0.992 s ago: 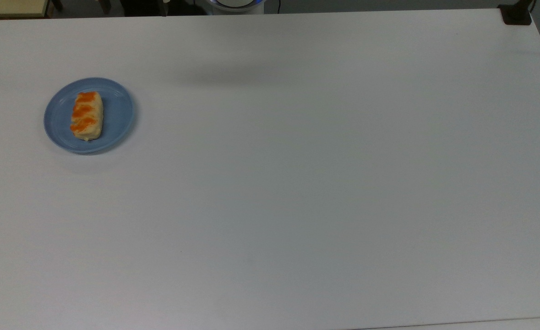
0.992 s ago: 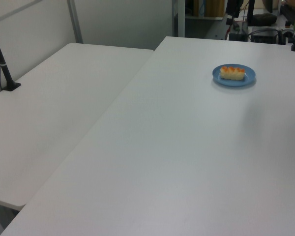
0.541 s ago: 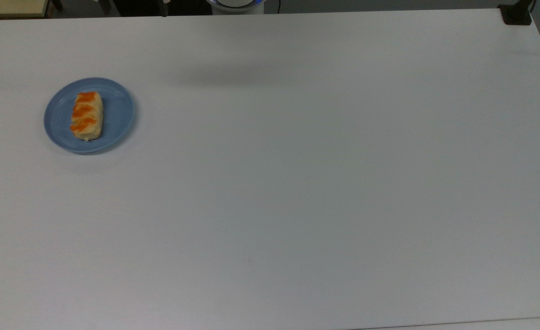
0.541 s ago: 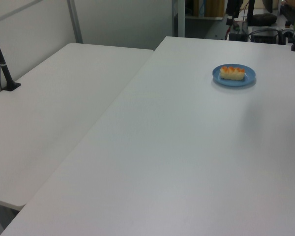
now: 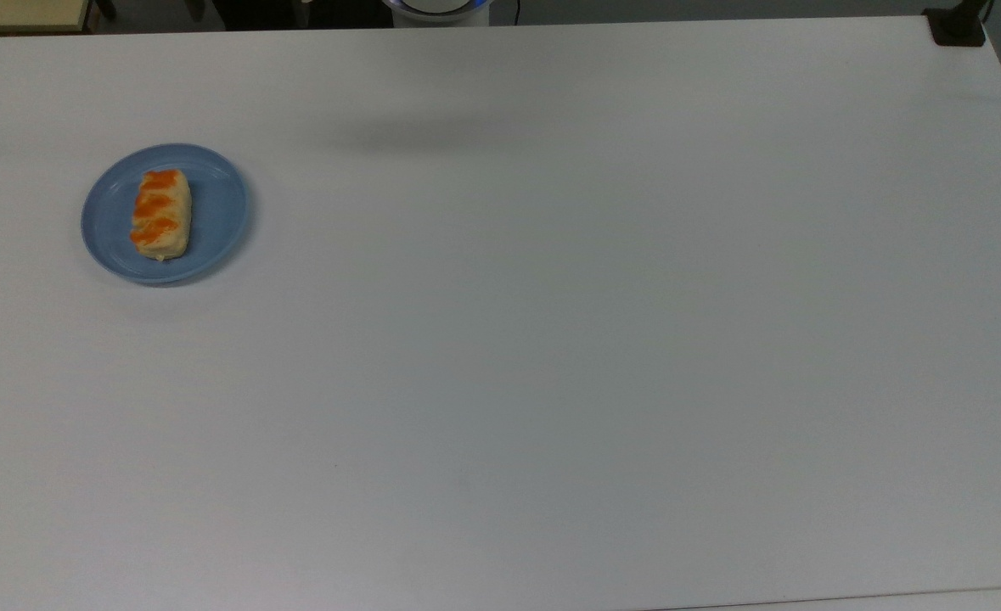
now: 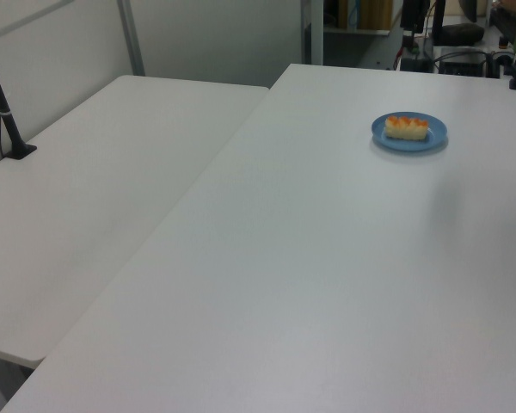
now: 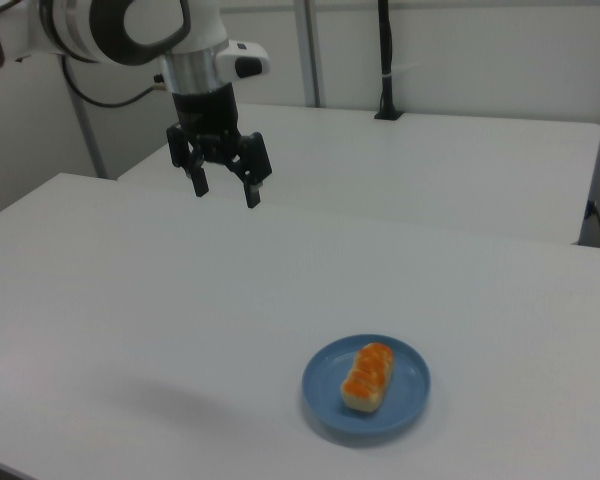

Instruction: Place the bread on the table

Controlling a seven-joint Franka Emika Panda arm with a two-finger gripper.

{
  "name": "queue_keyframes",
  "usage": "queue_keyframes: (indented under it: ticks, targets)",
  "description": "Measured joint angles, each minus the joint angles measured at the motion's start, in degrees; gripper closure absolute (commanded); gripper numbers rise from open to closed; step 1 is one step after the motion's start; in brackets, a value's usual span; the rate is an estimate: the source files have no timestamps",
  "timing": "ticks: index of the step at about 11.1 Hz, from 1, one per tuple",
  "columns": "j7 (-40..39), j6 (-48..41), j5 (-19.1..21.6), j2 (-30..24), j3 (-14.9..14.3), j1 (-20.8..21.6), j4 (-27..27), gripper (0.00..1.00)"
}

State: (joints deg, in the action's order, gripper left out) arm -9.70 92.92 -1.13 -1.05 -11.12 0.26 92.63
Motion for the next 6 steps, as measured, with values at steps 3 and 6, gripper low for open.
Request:
queue_keyframes:
  ticks: [3, 6]
  targets:
    - [-3.6, 0.4, -1.6, 1.4, -0.2, -2.9, 2.2, 0.00]
    - [-6.8, 11.1, -1.7, 2.9, -0.9, -8.5, 7.6, 0.00]
